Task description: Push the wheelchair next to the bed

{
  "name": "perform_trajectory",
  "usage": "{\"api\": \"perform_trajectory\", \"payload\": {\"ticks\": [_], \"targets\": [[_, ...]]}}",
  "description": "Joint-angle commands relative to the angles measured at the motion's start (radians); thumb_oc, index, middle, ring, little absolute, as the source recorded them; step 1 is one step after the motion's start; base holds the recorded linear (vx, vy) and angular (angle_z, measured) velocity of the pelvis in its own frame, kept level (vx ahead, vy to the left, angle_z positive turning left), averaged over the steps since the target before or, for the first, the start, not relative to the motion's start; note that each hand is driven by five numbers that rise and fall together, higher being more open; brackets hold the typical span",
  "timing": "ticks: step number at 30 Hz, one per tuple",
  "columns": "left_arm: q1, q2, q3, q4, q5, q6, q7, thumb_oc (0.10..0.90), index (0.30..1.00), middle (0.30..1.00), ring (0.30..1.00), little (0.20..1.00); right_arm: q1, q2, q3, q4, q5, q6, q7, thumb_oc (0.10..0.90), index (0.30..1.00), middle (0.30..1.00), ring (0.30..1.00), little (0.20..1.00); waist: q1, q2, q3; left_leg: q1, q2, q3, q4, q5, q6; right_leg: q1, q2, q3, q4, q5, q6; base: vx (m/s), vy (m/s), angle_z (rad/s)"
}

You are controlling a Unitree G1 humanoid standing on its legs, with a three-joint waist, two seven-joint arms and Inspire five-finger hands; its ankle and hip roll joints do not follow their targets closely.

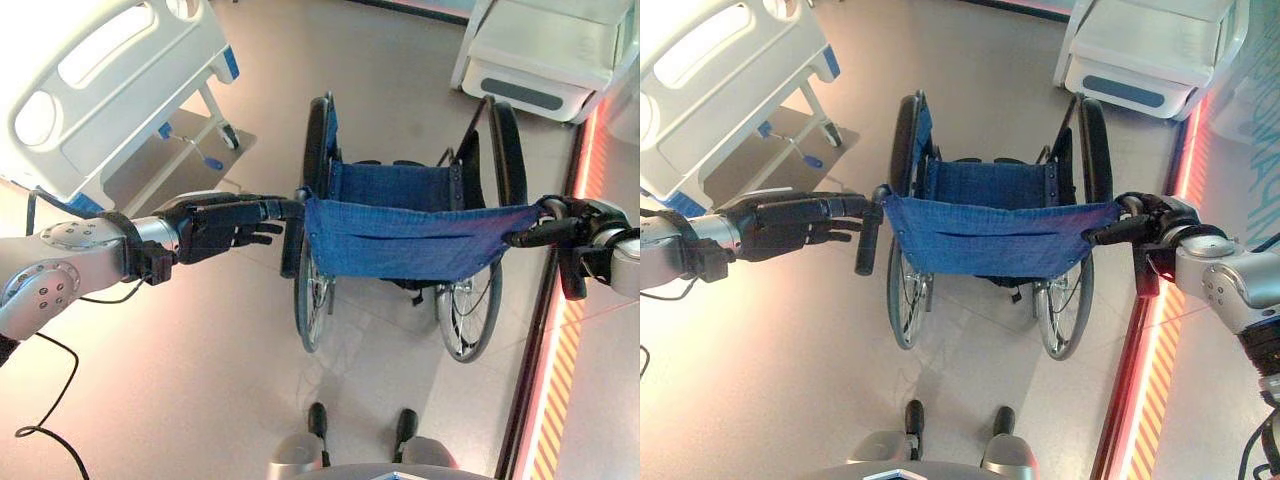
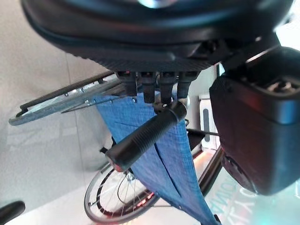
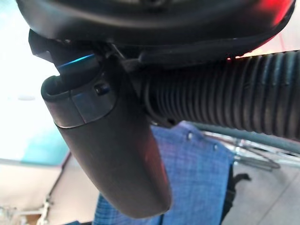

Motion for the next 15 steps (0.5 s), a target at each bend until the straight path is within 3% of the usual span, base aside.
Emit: {"api": "perform_trajectory", "payload": {"ticks": [1, 5, 9, 10, 12, 15], "targets": [[-0.035, -0.026, 0.098, 0.011, -0.073, -0.032, 0.006, 0.800, 0.900, 0.900, 0.900, 0.900, -0.170, -0.033, 0.071, -0.004, 0.013, -0.049, -0.055, 0.800, 0.900, 0.900, 0.900, 0.900, 0.001, 0.010, -0.062, -0.022, -0.007, 0.064, 0.010, 0.005, -0.039, -0.023, 0.005, -0.009, 0.045, -0.006, -0.006, 0.00, 0.000, 0.00], [-0.042, -0.034, 0.080, -0.005, -0.119, -0.029, 0.005, 0.800, 0.900, 0.900, 0.900, 0.900, -0.189, -0.031, 0.089, 0.004, 0.019, -0.052, -0.061, 0.800, 0.900, 0.900, 0.900, 0.900, -0.001, 0.012, -0.056, -0.024, -0.007, 0.068, 0.011, 0.007, -0.040, -0.027, 0.005, -0.006, 0.046, -0.004, -0.006, -0.01, 0.001, 0.00], [-0.076, -0.049, 0.033, -0.013, -0.127, 0.041, 0.034, 0.800, 0.900, 0.900, 0.900, 0.900, -0.214, -0.018, 0.117, 0.021, 0.008, -0.056, -0.061, 0.800, 0.900, 0.900, 0.900, 0.900, -0.009, 0.014, -0.049, -0.027, -0.006, 0.075, 0.016, 0.007, -0.038, -0.033, 0.006, 0.002, 0.052, -0.005, -0.007, 0.00, 0.000, 0.00], [-0.097, -0.049, 0.004, -0.007, -0.082, 0.102, 0.004, 0.800, 0.900, 0.900, 0.900, 0.900, -0.228, -0.017, 0.131, 0.029, 0.007, -0.059, -0.062, 0.800, 0.900, 0.900, 0.900, 0.900, -0.013, 0.014, -0.044, -0.030, -0.005, 0.079, 0.020, 0.006, -0.037, -0.036, 0.006, 0.005, 0.053, -0.004, -0.007, 0.00, 0.000, 0.00], [-0.124, -0.032, -0.044, 0.007, 0.020, 0.150, -0.090, 0.800, 0.900, 0.900, 0.900, 0.900, -0.250, -0.023, 0.152, 0.040, 0.018, -0.067, -0.068, 0.800, 0.900, 0.900, 0.900, 0.900, -0.017, 0.017, -0.038, -0.036, -0.003, 0.084, 0.027, 0.005, -0.036, -0.043, 0.005, 0.010, 0.055, -0.002, -0.008, -0.04, 0.013, 0.00], [-0.165, 0.009, -0.110, 0.017, 0.091, 0.164, -0.170, 0.800, 0.900, 0.900, 0.900, 0.900, -0.289, -0.040, 0.182, 0.058, 0.038, -0.073, -0.066, 0.800, 0.900, 0.900, 0.900, 0.900, -0.020, 0.021, -0.030, -0.042, -0.005, 0.085, 0.029, 0.006, -0.037, -0.050, 0.005, 0.015, 0.053, 0.005, -0.005, -0.05, 0.015, -0.01]]}}
